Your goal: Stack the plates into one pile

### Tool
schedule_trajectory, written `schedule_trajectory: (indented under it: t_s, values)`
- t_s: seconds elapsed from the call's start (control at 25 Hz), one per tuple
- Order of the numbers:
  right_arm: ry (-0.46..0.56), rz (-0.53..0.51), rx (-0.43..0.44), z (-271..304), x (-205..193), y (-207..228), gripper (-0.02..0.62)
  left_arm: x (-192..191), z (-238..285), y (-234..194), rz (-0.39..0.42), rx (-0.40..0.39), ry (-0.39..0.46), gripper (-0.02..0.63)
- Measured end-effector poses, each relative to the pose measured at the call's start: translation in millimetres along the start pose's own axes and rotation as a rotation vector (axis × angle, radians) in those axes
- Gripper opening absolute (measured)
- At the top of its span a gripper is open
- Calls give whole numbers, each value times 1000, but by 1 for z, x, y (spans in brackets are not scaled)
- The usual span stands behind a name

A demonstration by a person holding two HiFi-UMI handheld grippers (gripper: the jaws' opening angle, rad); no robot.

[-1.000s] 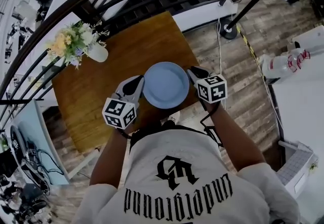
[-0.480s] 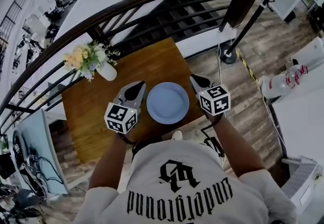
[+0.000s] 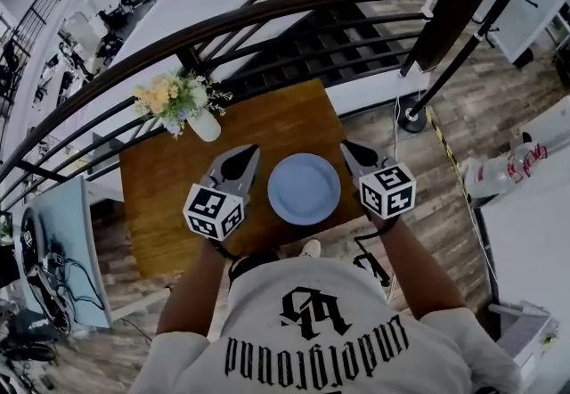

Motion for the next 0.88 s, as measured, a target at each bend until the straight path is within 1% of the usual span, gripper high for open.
schedule_trajectory:
  t_s: [0.12,0.24,0.32,0.56,0.72,0.88]
  values:
    - [27,-8,3,-4,8,-9,3,6,-10,1,0,-3,11,46]
    - [56,1,-9,-14,13,-19,3,7,-23,6,-54,-33,40,46]
    - [75,5,-16,-23,16,-28,3,8,-35,12,-68,-51,51,46]
    - [117,0,-23,-53,17,-74,3,2,-93,23,-36,-63,46,46]
    - [147,-18,-24,-83,17,-120,3,-5,-146,35,-13,-67,42,46]
    - [176,-41,-31,-112,16,-170,3,-8,-201,49,10,-78,55,46]
Point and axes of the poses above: the fingertips, and each gripper's own axes: z forward along the fingers, y to its right, x out of its top, the point moved 4 cm from there along -z, backward along the fingers, and after that the axes turned 15 degrees about -x, right-handed, at the moved point
